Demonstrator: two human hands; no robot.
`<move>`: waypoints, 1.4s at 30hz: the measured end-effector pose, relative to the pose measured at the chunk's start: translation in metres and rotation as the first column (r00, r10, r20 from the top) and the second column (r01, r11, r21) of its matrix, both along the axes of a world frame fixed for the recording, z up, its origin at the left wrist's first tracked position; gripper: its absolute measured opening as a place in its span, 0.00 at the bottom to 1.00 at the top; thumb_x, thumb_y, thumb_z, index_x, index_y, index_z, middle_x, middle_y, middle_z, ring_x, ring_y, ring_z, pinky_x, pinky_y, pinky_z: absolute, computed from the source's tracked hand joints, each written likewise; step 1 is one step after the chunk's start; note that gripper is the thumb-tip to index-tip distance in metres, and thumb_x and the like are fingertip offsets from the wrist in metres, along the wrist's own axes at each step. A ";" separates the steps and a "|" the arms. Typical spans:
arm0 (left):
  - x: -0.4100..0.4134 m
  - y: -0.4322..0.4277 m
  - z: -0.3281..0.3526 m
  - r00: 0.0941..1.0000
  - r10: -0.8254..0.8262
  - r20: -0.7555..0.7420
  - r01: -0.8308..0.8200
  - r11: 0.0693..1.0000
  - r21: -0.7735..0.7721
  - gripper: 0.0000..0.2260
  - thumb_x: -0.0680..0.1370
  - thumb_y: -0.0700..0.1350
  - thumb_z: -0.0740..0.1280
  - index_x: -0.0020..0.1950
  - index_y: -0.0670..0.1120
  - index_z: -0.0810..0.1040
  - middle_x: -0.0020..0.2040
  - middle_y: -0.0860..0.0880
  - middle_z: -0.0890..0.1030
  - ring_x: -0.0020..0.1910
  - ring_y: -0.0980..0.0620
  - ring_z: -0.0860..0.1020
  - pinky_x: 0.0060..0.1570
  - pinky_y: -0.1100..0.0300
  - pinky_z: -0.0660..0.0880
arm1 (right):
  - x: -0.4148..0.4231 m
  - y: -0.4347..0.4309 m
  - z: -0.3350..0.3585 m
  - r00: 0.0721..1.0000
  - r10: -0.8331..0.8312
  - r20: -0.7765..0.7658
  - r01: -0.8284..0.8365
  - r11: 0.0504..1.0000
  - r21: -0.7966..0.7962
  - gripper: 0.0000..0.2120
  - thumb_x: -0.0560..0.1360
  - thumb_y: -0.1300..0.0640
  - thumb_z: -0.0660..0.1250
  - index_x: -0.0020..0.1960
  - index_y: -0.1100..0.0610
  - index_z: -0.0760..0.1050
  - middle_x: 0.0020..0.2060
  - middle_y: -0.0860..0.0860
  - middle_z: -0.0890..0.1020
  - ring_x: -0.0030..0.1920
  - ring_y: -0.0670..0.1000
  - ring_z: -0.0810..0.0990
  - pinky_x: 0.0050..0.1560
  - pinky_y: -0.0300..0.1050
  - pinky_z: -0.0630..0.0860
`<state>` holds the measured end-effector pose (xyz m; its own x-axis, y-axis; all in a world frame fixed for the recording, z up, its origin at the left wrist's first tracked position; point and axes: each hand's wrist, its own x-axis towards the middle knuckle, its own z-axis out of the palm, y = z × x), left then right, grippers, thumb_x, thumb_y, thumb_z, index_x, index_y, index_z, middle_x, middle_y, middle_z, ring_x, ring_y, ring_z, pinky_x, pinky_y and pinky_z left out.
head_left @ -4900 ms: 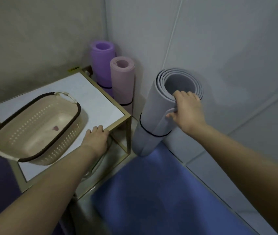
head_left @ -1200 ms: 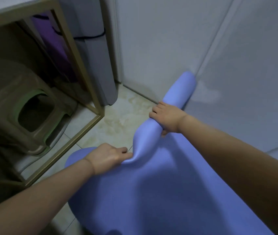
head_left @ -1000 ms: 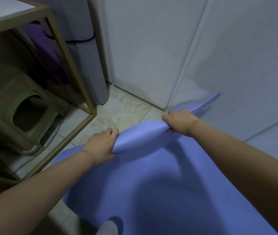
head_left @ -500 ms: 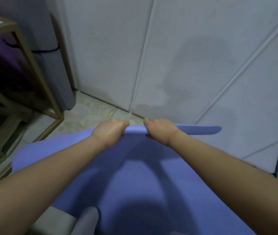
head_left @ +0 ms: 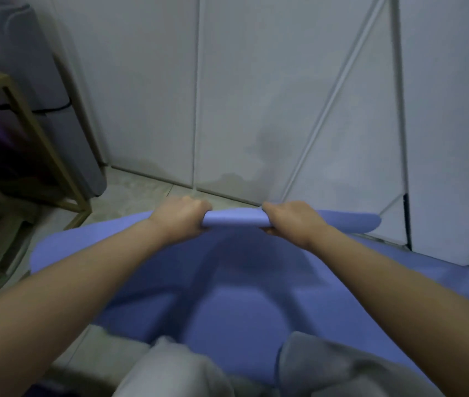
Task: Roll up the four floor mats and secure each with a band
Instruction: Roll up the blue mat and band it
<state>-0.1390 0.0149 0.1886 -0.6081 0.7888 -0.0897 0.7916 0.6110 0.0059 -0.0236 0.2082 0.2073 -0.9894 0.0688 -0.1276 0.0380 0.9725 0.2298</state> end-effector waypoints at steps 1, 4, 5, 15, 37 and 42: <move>0.008 0.002 0.003 0.999 0.023 -0.039 -0.024 1.000 -0.018 0.10 0.78 0.48 0.62 0.57 0.46 0.72 0.55 0.45 0.79 0.54 0.43 0.76 0.42 0.55 0.65 | 0.006 -0.003 0.004 1.000 0.000 0.024 -0.001 1.000 0.029 0.14 0.79 0.50 0.58 0.60 0.58 0.68 0.54 0.56 0.80 0.52 0.60 0.78 0.43 0.48 0.66; 0.033 0.006 0.010 0.961 0.124 -0.248 -0.127 0.992 0.004 0.16 0.76 0.42 0.66 0.61 0.48 0.66 0.58 0.47 0.74 0.58 0.44 0.73 0.53 0.53 0.66 | 0.021 -0.014 0.018 0.997 -0.041 0.069 0.034 0.994 0.107 0.14 0.80 0.53 0.58 0.61 0.60 0.68 0.56 0.58 0.79 0.55 0.60 0.77 0.43 0.47 0.65; 0.040 0.007 0.012 0.938 0.169 -0.302 -0.161 0.986 0.051 0.18 0.74 0.40 0.67 0.62 0.48 0.65 0.57 0.47 0.73 0.57 0.45 0.72 0.55 0.51 0.66 | 0.025 -0.017 0.024 0.995 -0.060 0.075 0.049 0.989 0.141 0.14 0.80 0.54 0.58 0.61 0.61 0.69 0.57 0.58 0.78 0.56 0.60 0.77 0.45 0.48 0.67; 0.120 0.033 0.014 0.998 -0.040 -0.054 0.051 0.974 0.221 0.08 0.75 0.42 0.63 0.54 0.46 0.73 0.50 0.44 0.80 0.48 0.39 0.77 0.37 0.54 0.64 | 0.084 -0.018 0.053 0.988 -0.078 0.130 0.053 0.981 0.186 0.16 0.79 0.50 0.60 0.62 0.59 0.69 0.58 0.57 0.78 0.56 0.59 0.77 0.47 0.48 0.69; 0.159 0.013 0.008 0.938 0.196 -0.287 -0.148 0.973 0.178 0.18 0.63 0.43 0.75 0.48 0.46 0.73 0.44 0.47 0.74 0.41 0.46 0.74 0.38 0.57 0.64 | 0.120 -0.020 0.020 0.932 0.111 -0.344 -0.090 0.993 0.075 0.28 0.42 0.53 0.84 0.32 0.58 0.70 0.23 0.53 0.73 0.21 0.54 0.73 0.22 0.37 0.60; 0.156 0.002 0.017 0.974 0.181 -0.132 -0.147 0.961 0.232 0.12 0.74 0.33 0.59 0.56 0.43 0.68 0.50 0.44 0.73 0.45 0.41 0.72 0.38 0.54 0.60 | 0.116 -0.037 0.012 0.902 0.055 -0.428 0.031 0.981 0.190 0.27 0.50 0.44 0.81 0.37 0.58 0.73 0.31 0.53 0.74 0.31 0.55 0.74 0.33 0.44 0.67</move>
<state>0.0170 0.0167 0.2054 -0.7241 0.6665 0.1775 0.6823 0.7298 0.0429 0.0929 0.1709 0.2190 -0.9452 0.0369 0.3243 0.1632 0.9139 0.3717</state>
